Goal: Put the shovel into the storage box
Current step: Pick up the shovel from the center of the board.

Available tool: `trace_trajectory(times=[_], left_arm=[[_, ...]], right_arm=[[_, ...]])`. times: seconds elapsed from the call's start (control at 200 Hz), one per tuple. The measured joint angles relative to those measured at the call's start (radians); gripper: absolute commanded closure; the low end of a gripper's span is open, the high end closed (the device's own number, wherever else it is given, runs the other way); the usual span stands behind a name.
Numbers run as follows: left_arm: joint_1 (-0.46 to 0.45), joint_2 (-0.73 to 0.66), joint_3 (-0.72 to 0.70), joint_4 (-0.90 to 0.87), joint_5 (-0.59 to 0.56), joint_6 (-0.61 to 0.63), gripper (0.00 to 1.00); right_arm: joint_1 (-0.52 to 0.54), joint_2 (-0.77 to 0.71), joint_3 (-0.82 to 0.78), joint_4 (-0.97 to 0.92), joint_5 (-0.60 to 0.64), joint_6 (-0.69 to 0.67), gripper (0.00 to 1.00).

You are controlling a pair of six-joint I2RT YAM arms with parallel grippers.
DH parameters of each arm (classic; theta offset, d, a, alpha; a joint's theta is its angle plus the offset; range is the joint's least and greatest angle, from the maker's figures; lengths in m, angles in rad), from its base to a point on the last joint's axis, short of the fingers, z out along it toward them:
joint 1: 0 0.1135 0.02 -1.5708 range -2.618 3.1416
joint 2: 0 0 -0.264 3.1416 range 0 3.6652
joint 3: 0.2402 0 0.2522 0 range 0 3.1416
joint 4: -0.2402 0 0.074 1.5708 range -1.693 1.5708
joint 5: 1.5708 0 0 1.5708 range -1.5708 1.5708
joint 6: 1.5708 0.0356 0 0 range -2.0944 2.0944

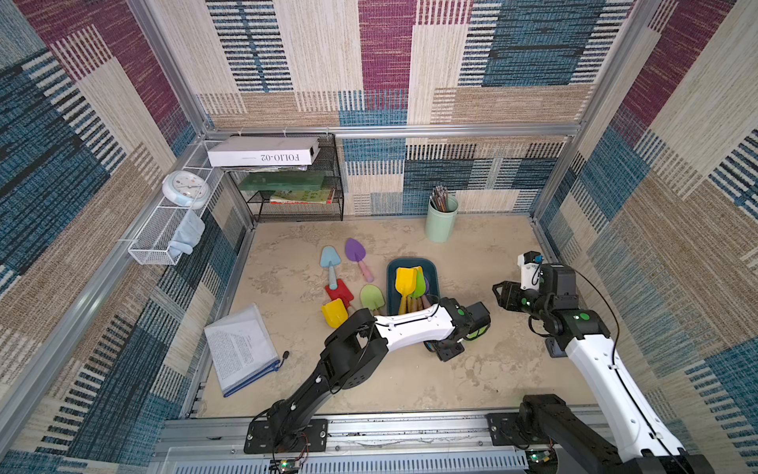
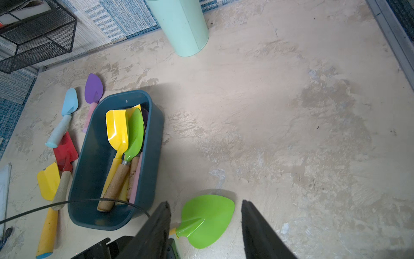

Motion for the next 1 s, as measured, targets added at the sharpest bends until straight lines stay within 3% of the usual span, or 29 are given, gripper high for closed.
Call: trace_trajectory(times=[0.265,0.811,0.892,1.002], left_arm=[[0.0,0.002,0.004,-0.001,-0.018,-0.008,1.0],[-0.01,-0.171,0.016,-0.01,-0.054,-0.074,1.0],[-0.003,-0.195,0.016,-0.014,-0.09,-0.116,1.0],[0.026,-0.236,0.014,-0.016,-0.126,-0.204,1.0]], right_arm=[[0.0,-0.003,0.0,0.0,0.0,0.0,0.45],[-0.049,-0.085,0.076,-0.008,0.146,0.027,0.45],[-0.049,-0.084,0.095,-0.009,0.108,0.026,0.45],[-0.049,-0.053,0.127,-0.011,-0.047,0.022,0.45]])
